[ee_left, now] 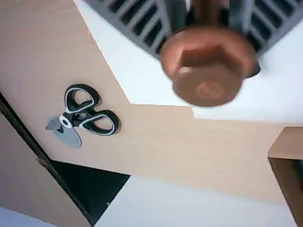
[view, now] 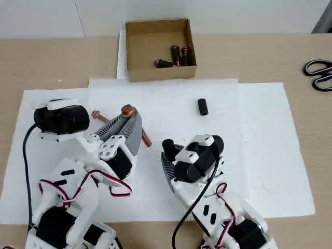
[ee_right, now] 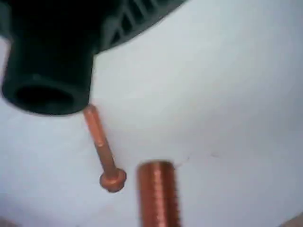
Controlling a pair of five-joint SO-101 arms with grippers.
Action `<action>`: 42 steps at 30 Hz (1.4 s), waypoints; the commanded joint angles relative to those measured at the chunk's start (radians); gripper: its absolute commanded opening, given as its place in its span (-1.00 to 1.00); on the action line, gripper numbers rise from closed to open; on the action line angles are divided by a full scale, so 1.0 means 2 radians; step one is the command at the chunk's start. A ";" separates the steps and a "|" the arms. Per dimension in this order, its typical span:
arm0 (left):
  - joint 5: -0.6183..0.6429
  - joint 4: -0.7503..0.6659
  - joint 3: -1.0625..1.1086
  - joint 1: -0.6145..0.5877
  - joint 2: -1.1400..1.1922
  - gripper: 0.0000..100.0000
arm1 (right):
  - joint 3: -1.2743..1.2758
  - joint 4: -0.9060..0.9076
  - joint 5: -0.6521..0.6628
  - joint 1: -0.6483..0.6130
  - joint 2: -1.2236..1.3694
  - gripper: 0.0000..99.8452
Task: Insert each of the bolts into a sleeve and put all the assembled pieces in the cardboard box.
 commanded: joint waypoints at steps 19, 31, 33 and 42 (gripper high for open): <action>0.002 -0.053 0.032 0.044 -0.005 -0.99 | 0.017 -0.047 0.010 -0.048 -0.006 -0.99; -0.035 -0.051 0.036 0.041 -0.005 -0.99 | 0.008 -0.046 0.010 -0.046 -0.006 -0.99; -0.035 -0.051 0.036 0.041 -0.005 -0.99 | -0.002 -0.046 0.010 -0.046 -0.006 -0.99; -0.031 -0.035 0.055 0.061 -0.005 -0.99 | -0.005 -0.047 0.011 -0.046 -0.006 -0.99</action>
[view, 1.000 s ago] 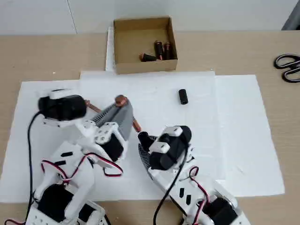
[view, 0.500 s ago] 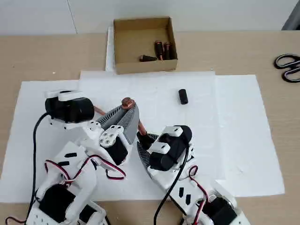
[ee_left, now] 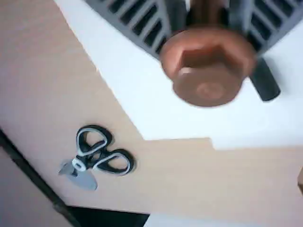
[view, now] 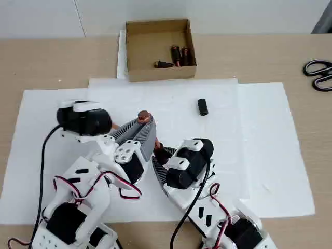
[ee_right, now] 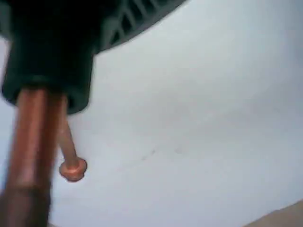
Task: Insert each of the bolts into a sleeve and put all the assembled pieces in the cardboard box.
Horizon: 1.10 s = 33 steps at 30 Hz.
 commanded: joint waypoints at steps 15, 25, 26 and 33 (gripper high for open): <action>-0.013 0.087 0.060 0.113 -0.006 -0.99 | -0.026 -0.015 0.025 -0.002 -0.007 -0.99; -0.013 0.086 0.067 0.127 -0.005 -0.99 | -0.025 -0.015 0.025 0.033 -0.007 -0.99; -0.013 0.086 0.067 0.127 -0.005 -0.99 | -0.025 -0.015 0.025 0.033 -0.007 -0.99; -0.019 0.087 0.067 0.126 -0.005 -0.87 | -0.025 -0.015 0.025 0.032 -0.007 -0.99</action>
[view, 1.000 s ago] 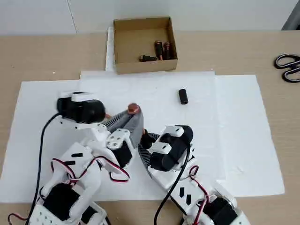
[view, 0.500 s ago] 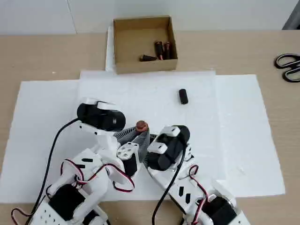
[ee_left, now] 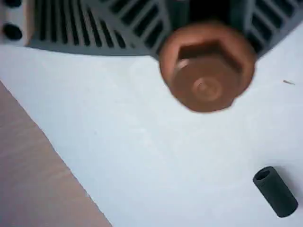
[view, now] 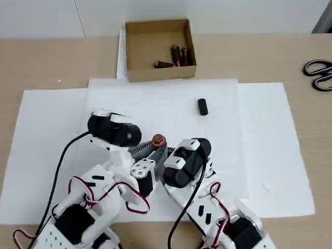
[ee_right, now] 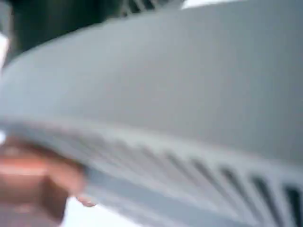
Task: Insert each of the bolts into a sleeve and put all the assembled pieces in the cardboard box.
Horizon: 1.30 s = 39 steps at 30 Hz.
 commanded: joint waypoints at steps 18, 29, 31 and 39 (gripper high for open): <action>-0.097 0.004 0.013 -0.032 0.003 -0.63 | -0.026 -0.016 0.005 0.013 -0.007 -0.99; -0.125 0.002 -0.030 -0.063 0.004 -0.63 | -0.026 -0.014 0.005 0.013 -0.007 -0.99; -0.124 0.004 -0.038 -0.063 0.004 -0.63 | -0.025 -0.014 0.005 0.013 -0.007 -0.99; -0.099 0.004 -0.103 -0.064 0.005 -0.63 | -0.008 -0.016 0.002 0.014 -0.007 -0.99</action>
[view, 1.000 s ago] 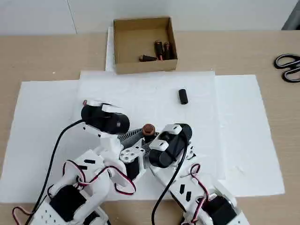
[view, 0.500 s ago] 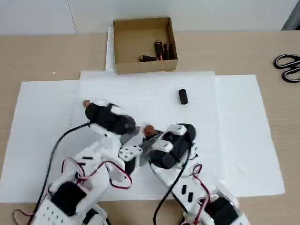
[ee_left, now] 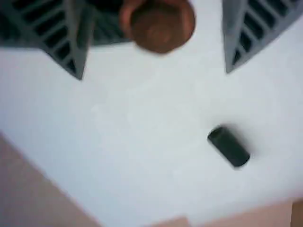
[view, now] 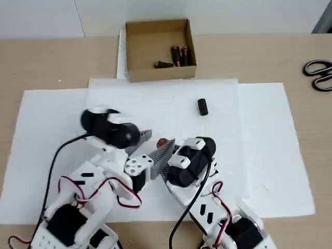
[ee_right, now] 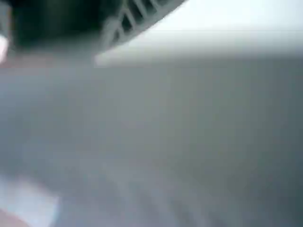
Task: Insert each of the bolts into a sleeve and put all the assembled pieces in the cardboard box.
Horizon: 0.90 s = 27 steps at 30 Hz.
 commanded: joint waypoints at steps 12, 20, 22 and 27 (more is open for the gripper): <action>0.026 -0.016 -0.140 -0.185 0.111 -0.63 | 0.001 -0.011 0.000 0.028 -0.006 -0.99; 0.034 0.027 -0.326 -0.270 0.297 -0.64 | 0.030 -0.011 0.000 0.086 -0.006 -0.99; 0.033 0.044 -0.372 -0.278 0.336 -0.64 | 0.036 -0.010 0.000 0.100 -0.006 -0.99; 0.018 0.104 -0.473 -0.280 0.426 -0.64 | 0.039 -0.004 0.000 0.141 0.021 -0.99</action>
